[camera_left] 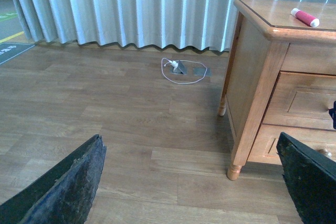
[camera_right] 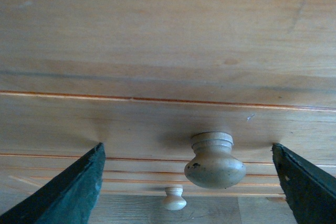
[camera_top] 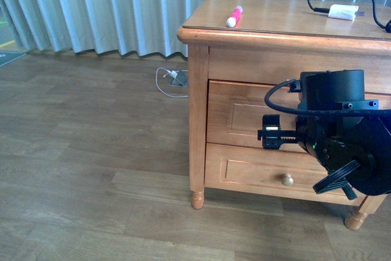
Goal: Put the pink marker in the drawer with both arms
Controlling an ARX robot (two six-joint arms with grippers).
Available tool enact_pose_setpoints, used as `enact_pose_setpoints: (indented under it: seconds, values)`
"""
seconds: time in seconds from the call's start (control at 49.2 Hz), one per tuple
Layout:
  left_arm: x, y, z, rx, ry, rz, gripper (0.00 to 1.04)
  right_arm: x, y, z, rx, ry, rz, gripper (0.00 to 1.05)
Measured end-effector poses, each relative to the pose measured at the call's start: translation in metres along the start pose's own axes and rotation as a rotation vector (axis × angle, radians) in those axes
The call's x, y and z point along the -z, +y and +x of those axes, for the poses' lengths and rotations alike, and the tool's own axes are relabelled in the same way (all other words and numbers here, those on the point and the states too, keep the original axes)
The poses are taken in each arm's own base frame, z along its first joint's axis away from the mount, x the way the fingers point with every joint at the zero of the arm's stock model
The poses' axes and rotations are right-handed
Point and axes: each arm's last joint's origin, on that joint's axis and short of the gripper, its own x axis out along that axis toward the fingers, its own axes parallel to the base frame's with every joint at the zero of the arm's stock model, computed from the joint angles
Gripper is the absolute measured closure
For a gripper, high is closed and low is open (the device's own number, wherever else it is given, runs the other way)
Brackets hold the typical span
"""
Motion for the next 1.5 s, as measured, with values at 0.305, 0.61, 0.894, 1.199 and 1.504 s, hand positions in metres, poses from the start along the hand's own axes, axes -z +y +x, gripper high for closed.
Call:
enact_pose_setpoints:
  seconds: [0.305, 0.61, 0.894, 1.199, 1.504]
  values:
    - [0.0, 0.0, 0.0, 0.0, 0.0, 0.0, 0.06, -0.001, -0.002, 0.001, 0.007, -0.005, -0.005, 0.69]
    - [0.0, 0.0, 0.0, 0.0, 0.0, 0.0, 0.06, 0.0, -0.006, -0.001, -0.012, 0.014, 0.014, 0.81]
    - [0.0, 0.0, 0.0, 0.0, 0.0, 0.0, 0.06, 0.007, -0.02, -0.037, -0.075, 0.107, 0.034, 0.81]
    - [0.0, 0.0, 0.0, 0.0, 0.0, 0.0, 0.06, 0.047, -0.047, -0.147, -0.224, 0.208, -0.08, 0.83]
    - [0.0, 0.0, 0.0, 0.0, 0.0, 0.0, 0.06, 0.03, -0.064, -0.182, -0.197, 0.131, -0.026, 0.42]
